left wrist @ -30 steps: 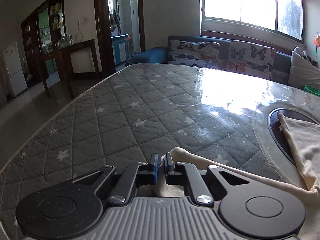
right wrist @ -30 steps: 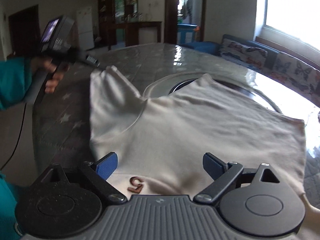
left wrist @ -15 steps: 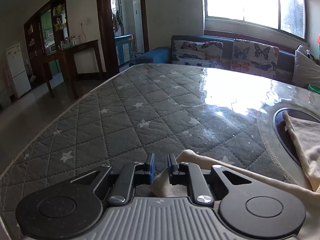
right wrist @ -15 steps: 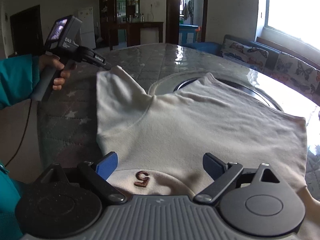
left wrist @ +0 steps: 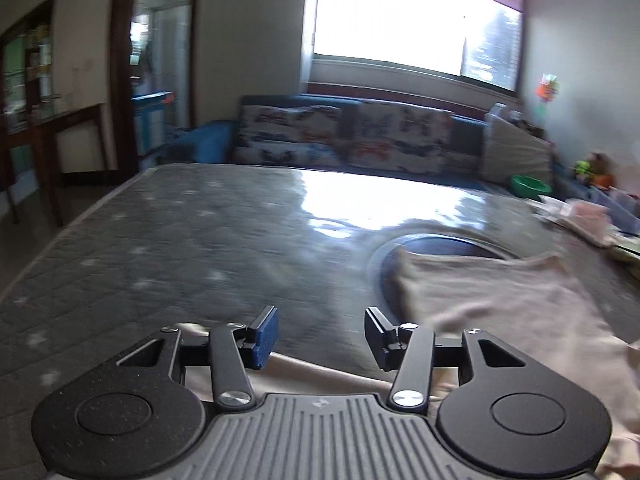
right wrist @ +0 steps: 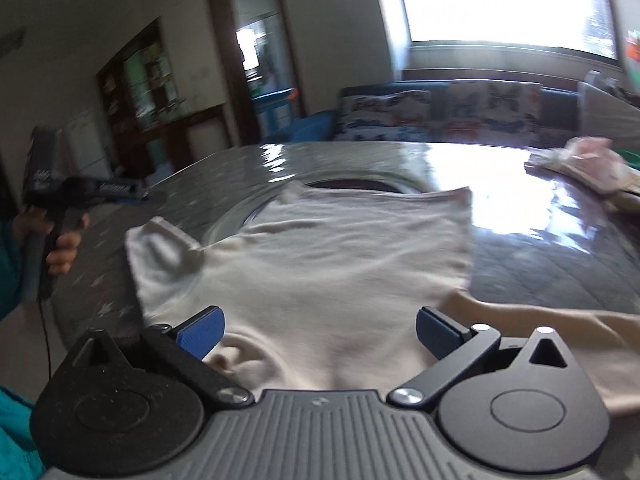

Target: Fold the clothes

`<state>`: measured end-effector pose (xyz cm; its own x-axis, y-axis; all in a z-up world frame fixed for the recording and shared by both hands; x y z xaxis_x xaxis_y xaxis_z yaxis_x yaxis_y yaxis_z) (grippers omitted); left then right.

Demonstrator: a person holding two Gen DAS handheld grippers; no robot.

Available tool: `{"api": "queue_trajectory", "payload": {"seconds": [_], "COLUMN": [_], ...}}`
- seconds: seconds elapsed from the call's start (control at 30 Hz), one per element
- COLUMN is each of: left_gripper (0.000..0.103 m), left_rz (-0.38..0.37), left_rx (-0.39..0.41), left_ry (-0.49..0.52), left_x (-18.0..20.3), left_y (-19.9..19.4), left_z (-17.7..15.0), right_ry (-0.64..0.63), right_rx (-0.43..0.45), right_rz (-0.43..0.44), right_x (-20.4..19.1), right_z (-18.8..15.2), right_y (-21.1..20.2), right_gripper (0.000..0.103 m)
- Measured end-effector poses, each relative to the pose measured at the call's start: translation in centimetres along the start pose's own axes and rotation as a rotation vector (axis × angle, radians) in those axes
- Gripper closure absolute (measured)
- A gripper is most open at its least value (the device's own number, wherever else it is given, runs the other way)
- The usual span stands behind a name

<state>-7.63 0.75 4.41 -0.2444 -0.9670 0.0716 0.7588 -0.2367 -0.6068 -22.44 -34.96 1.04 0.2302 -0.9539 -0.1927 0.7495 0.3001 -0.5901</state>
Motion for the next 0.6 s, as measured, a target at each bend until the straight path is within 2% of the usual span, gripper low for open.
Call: {"api": "queue_trajectory", "payload": {"seconds": [0.23,0.43,0.53,0.6], "left_gripper": [0.05,0.05,0.05,0.05], "left_rz": [-0.227,-0.379,-0.441,-0.476], "left_rx": [-0.041,-0.082,-0.102,-0.11], "left_ry": [0.127,0.225,0.276,0.309], "left_x": [7.7,13.5,15.9,17.6], "left_y": [0.3,-0.2,-0.4,-0.7], "left_z": [-1.0,-2.9,-3.7,-4.1], "right_ry": [0.154,0.314,0.384,0.432], "right_rx": [0.042,0.056,0.056,0.052], "right_rz": [-0.322,-0.532,-0.594,-0.622], "right_x": [6.7,12.6,14.9,16.3], "right_z": [-1.3,-2.6,-3.1,-3.3], "right_y": [-2.8,-4.9,-5.5,-5.7], "right_gripper": [0.005,0.017,0.023,0.032]}}
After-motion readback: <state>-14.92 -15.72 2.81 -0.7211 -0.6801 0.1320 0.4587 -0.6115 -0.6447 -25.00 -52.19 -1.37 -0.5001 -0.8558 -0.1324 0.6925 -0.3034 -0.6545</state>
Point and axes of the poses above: each gripper's, at about its wrist camera, not at the fingertips, and y roughly the way its jaws point, x to its right, z to its top, the point moved 3 cm from there along y, roughly the way its jaws point, and after that the axes turned 4 degrees about -x, right-handed, at the moved point
